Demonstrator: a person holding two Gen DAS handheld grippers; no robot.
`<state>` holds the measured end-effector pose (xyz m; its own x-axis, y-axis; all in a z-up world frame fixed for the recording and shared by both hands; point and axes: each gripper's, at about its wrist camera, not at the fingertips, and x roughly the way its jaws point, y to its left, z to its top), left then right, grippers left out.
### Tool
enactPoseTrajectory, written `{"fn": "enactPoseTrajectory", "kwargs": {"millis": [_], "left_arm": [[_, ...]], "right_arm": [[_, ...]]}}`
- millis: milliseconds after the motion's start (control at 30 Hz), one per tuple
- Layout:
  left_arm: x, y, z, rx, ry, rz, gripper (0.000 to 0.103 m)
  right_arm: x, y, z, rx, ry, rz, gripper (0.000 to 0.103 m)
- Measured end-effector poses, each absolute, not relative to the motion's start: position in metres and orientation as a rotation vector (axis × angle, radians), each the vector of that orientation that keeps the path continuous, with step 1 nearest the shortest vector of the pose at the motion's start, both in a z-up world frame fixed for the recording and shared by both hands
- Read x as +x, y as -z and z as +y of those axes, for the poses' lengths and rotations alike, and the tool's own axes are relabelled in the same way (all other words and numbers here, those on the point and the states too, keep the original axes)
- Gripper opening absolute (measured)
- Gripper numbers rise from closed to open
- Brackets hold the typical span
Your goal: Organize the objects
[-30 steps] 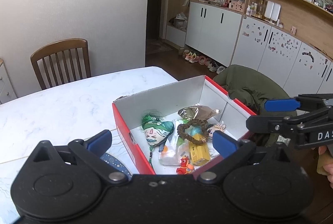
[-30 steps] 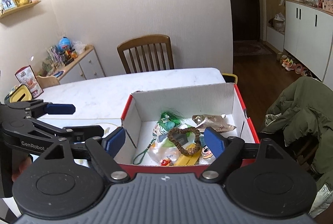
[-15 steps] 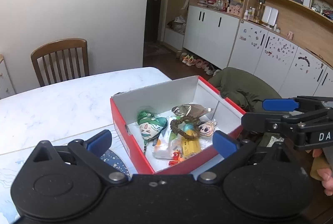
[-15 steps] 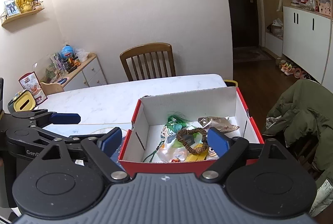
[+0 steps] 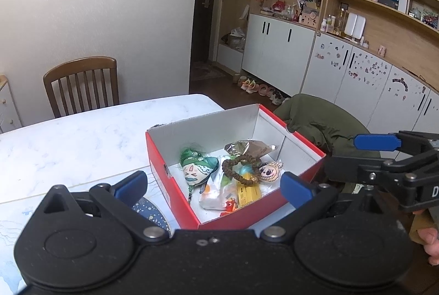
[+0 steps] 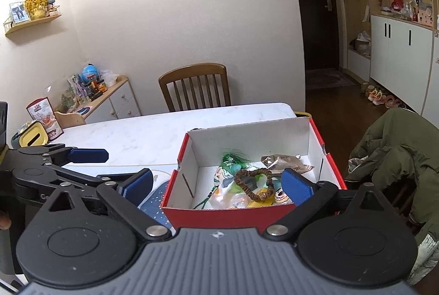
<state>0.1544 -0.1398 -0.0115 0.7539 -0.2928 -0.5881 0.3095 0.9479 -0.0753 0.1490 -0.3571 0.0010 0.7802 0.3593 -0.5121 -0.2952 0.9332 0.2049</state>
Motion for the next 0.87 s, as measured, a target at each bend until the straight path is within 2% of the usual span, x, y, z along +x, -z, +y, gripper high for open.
{"fn": "enactPoseTrajectory", "kwargs": {"millis": [867], "left_arm": [[0.156,0.014,-0.148,0.001,0.279,0.623,0.103]], "right_arm": [[0.147,0.005,-0.368,0.128,-0.373,0.587,0.101]]}}
